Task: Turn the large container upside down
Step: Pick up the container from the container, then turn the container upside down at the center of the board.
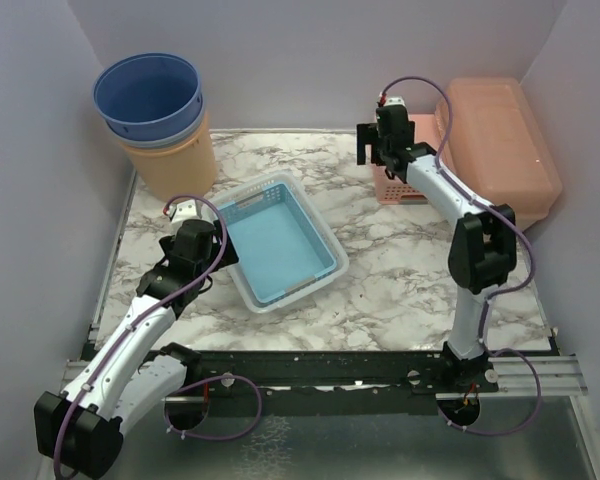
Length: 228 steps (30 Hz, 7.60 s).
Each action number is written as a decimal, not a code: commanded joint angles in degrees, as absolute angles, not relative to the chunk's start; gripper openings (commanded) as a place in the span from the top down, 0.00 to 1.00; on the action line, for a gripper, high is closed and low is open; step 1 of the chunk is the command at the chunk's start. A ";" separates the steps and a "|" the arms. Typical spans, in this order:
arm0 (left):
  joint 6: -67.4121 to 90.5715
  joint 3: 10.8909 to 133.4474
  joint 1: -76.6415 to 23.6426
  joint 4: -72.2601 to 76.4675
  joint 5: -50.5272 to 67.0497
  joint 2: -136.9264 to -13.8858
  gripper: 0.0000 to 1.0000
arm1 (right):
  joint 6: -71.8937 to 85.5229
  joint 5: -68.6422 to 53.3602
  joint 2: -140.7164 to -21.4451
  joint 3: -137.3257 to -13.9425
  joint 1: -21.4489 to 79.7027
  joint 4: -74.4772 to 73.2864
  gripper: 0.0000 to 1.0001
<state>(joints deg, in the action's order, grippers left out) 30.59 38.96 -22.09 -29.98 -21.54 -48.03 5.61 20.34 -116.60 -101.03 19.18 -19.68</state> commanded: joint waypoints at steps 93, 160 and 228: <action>28.24 37.42 -22.02 -23.03 -6.35 -43.48 0.10 | 38.96 8.41 -79.84 -57.40 48.89 -9.37 0.99; 33.57 36.80 -22.08 -21.23 -6.37 -44.24 1.00 | 40.02 3.30 -76.51 -56.36 48.88 -6.39 0.90; 71.11 33.18 -21.53 -20.38 -15.16 -34.66 1.00 | 53.61 -21.87 -66.65 -34.71 48.90 39.98 0.16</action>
<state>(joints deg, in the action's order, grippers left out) 68.14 33.34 -21.80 -22.81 -13.69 -35.88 52.27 -19.18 -65.28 -33.95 48.45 38.26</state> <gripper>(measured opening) 0.023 0.840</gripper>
